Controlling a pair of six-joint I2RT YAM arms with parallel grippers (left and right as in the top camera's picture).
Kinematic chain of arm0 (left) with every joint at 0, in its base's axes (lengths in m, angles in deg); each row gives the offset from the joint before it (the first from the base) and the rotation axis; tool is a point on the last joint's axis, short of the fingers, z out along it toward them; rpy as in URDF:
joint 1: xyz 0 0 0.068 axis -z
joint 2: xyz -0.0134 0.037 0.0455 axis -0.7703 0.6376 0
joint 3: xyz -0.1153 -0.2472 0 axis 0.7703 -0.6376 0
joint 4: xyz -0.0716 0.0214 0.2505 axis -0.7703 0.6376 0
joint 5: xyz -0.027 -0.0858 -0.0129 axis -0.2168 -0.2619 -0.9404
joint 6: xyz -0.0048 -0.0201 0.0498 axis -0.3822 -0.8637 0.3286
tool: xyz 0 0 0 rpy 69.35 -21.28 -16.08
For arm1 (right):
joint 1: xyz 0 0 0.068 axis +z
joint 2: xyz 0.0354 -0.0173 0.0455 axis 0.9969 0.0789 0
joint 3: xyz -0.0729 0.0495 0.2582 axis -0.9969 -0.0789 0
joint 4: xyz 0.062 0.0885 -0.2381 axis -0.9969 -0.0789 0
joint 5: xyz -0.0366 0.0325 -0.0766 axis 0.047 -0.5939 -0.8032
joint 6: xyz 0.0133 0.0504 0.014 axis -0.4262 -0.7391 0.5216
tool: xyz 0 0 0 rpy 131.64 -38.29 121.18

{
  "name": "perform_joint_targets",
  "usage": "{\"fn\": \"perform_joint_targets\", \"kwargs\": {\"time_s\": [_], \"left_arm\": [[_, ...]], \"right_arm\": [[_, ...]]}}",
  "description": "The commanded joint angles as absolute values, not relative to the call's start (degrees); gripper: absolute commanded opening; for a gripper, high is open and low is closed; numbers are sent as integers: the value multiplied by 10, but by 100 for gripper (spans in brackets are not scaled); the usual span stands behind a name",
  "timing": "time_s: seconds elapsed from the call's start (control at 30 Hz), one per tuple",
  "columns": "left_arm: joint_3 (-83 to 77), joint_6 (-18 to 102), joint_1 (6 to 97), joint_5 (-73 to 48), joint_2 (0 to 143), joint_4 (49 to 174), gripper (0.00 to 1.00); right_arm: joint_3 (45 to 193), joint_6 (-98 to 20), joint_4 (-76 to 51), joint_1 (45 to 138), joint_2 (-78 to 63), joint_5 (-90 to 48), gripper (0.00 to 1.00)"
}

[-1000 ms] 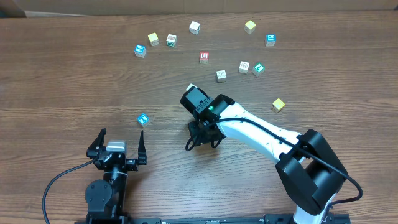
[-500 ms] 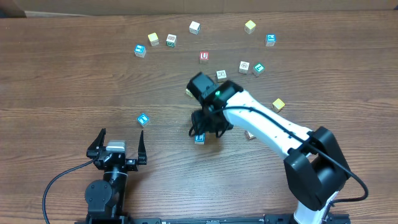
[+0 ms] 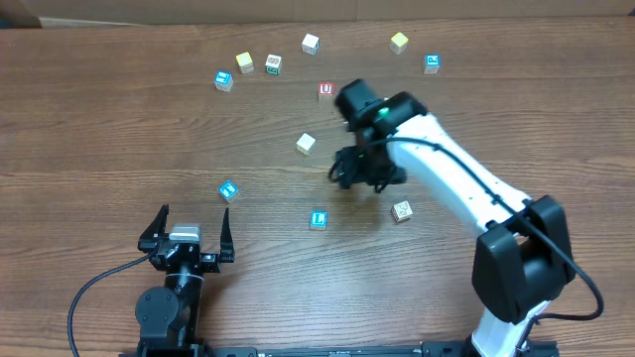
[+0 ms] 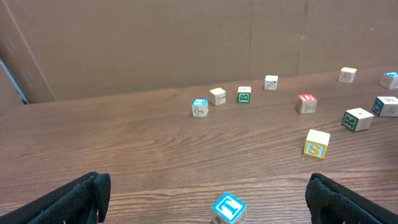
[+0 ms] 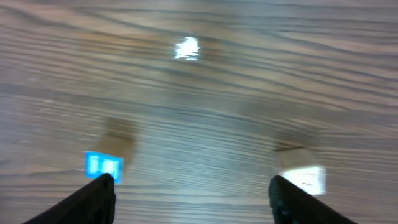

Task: Form a horizontal line
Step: 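Move the right gripper right and grasp the number 5 elephant block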

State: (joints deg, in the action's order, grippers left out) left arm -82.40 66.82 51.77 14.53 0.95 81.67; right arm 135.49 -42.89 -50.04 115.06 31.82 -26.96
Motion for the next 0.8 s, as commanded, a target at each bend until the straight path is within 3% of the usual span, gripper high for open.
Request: {"fn": "perform_joint_targets", "kwargs": {"time_s": [0.0,0.13,0.57,0.77], "left_arm": [[-826,679,516,149,4,817,100],[-826,679,516,149,4,817,100],[-826,679,516,149,4,817,100],[-826,679,516,149,4,817,100]], "right_arm": [[1340,-412,-509,1138,305,-269,72],[1316,-413,-502,1120,305,-295,70],[1207,-412,-451,1070,305,-329,75],[1178,-412,-429,1065,305,-326,67]]}}
